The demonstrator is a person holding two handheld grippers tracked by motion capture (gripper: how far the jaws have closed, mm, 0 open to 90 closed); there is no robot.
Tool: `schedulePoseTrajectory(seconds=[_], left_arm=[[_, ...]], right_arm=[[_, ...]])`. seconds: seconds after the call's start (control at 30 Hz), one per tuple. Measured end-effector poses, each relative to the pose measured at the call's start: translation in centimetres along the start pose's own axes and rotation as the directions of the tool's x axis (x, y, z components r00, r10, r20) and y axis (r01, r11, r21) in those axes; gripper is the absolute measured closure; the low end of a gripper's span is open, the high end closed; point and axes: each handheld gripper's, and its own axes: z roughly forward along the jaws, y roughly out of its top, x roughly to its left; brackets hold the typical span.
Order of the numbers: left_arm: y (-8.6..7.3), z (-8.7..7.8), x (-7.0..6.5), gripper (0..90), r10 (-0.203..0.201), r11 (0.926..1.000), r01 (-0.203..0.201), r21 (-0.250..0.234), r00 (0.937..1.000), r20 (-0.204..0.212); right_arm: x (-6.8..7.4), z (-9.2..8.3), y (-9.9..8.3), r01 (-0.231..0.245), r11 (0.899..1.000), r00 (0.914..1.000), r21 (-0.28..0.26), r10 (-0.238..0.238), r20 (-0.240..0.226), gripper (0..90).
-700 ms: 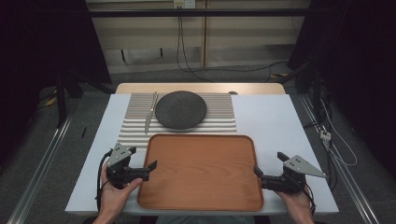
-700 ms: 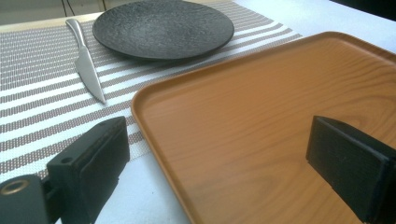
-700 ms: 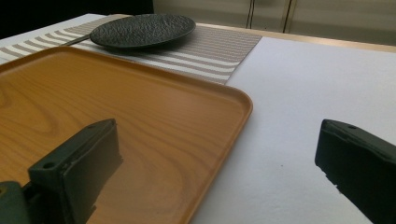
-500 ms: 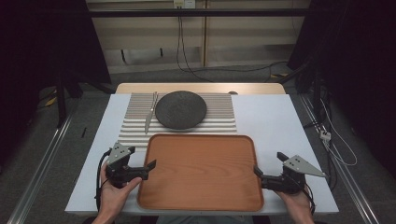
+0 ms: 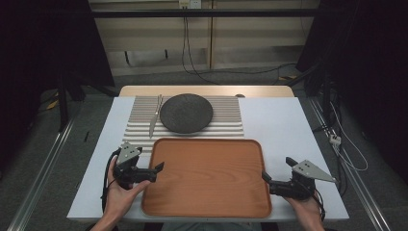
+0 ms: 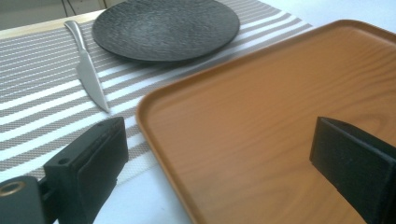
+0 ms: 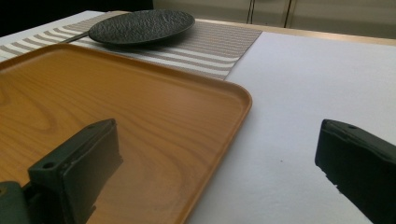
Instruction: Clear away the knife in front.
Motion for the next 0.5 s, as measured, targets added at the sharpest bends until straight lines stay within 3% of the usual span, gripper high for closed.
schedulePoseTrajectory(seconds=[0.33, 0.43, 0.5], left_arm=[[1.3, 1.3, 1.9, 5.4, -0.001, 0.9996, 0.002, 0.028, 0.9992, -0.039], [2.1, 1.6, 2.4, 6.0, -0.027, 0.9981, 0.028, 0.055, 0.9992, -0.03], [2.8, 1.8, 2.8, 6.0, -0.023, 0.9991, 0.024, 0.035, 0.9988, -0.044]], right_arm=[[0.1, 0.5, 0.0, -0.004, 1.0, 0.9999, 0.015, 0.004, -0.01, 0.1], [0.2, 0.6, 0.0, -0.001, 1.0, 0.9999, 0.017, 0.002, -0.014, 0.1], [0.1, 0.6, 0.0, -0.007, 1.0, 0.9999, 0.018, 0.007, -0.013, 0.1]])
